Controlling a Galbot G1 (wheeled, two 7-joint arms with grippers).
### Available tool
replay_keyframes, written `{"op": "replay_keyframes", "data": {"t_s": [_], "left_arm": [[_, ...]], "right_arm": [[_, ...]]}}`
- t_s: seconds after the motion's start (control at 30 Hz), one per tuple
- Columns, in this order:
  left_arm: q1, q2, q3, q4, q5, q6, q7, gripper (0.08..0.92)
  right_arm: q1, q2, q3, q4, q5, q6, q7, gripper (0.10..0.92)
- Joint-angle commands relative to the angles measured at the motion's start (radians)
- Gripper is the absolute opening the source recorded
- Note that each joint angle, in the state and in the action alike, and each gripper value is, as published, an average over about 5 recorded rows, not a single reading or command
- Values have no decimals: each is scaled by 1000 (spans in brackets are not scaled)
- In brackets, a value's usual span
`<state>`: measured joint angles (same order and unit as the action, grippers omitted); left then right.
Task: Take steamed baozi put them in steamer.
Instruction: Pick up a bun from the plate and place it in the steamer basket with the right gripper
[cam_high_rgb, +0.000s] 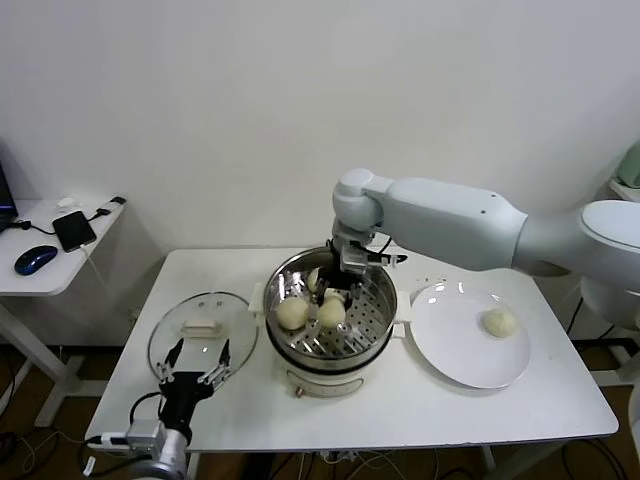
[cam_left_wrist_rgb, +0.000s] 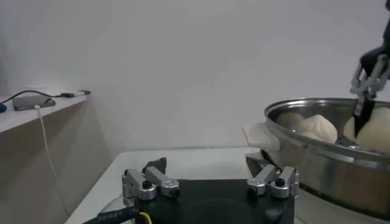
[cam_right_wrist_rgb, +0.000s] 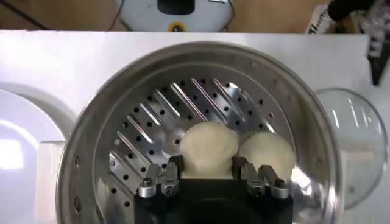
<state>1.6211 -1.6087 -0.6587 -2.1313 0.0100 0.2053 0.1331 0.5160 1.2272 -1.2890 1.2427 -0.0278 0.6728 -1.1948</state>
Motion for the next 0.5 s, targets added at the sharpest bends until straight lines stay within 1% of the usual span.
{"op": "replay_keyframes", "data": {"t_s": [0.03, 0.17, 0.5], "left_arm": [[0, -2, 0, 2, -3, 1, 0, 823], [-2, -4, 6, 4, -4, 0, 0, 823], [4, -3, 1, -1, -6, 0, -1, 823]], "right_arm": [[-23, 17, -22, 49, -34, 57, 6, 535], [-20, 16, -42, 72, -5, 34, -1, 535], [-41, 24, -44, 89, -4, -7, -24, 535]]}}
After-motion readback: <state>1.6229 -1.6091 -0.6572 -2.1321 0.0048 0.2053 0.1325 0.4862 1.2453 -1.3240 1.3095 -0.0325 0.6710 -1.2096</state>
